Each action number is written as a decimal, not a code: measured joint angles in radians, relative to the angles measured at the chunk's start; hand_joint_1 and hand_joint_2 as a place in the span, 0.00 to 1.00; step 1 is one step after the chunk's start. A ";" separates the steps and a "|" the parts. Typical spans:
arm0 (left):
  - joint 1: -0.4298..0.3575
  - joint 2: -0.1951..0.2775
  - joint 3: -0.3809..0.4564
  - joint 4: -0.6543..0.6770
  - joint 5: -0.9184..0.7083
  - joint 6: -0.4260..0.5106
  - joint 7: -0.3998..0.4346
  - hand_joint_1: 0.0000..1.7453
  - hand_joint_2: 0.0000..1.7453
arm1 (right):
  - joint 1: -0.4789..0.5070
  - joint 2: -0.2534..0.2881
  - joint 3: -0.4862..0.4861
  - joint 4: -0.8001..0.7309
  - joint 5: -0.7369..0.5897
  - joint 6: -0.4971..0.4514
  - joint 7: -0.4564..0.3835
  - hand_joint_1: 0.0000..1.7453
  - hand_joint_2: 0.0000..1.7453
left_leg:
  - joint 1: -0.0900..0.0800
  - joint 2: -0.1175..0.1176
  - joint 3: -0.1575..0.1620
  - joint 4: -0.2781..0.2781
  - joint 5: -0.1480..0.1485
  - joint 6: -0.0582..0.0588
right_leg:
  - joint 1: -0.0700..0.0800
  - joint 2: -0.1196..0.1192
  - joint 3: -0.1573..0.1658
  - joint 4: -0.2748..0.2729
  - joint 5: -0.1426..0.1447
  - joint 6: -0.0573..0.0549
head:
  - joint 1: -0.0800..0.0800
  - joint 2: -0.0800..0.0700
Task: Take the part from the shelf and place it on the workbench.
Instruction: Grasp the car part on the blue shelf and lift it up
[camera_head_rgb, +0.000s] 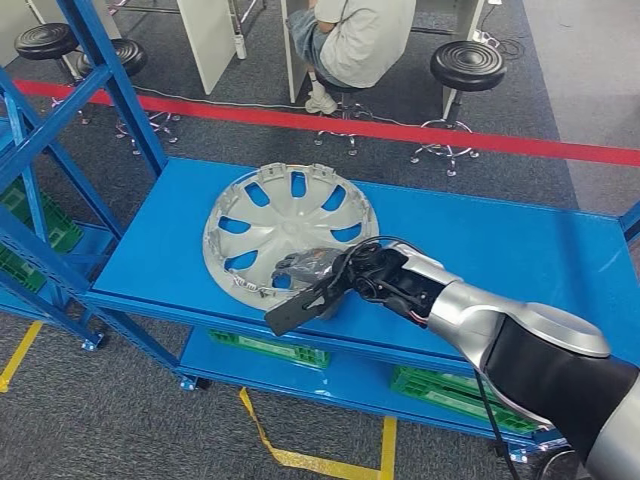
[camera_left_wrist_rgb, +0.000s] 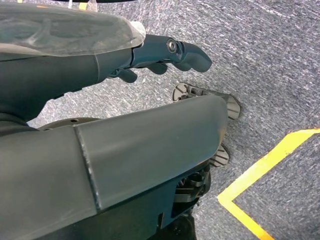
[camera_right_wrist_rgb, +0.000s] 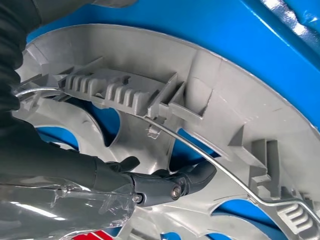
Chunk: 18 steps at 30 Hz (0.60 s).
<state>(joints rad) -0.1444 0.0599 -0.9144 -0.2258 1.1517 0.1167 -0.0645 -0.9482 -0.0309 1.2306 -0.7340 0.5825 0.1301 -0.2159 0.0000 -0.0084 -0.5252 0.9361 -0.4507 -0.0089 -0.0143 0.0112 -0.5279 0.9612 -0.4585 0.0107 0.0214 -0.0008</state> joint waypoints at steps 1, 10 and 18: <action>0.000 0.000 0.000 0.000 0.000 0.000 0.000 0.00 0.00 | 0.000 0.000 0.000 0.000 0.000 0.000 0.000 0.00 1.00 | 0.000 0.000 0.000 0.000 0.000 0.000 | 0.000 0.000 0.000 0.000 0.000 0.000 | 0.000 0.000; 0.000 0.000 0.000 0.000 0.000 0.000 0.000 0.00 0.00 | 0.000 0.000 0.000 0.002 0.000 0.000 0.000 0.00 1.00 | 0.000 0.000 0.000 0.000 0.000 0.000 | 0.000 0.000 0.000 0.000 0.000 0.000 | 0.000 0.000; -0.003 0.000 0.000 0.000 0.012 0.001 0.000 0.00 0.00 | -0.018 0.007 0.012 0.028 -0.031 0.039 -0.012 0.86 1.00 | 0.000 0.000 0.001 0.000 0.000 0.000 | 0.000 0.000 0.001 0.000 0.000 0.000 | 0.000 0.000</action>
<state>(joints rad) -0.1476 0.0595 -0.9144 -0.2258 1.1632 0.1179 -0.0645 -0.9666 -0.0240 1.2427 -0.7062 0.5513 0.1694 -0.2277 0.0000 -0.0080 -0.5241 0.9361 -0.4507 -0.0089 -0.0143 0.0116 -0.5272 0.9612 -0.4585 0.0106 0.0215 -0.0008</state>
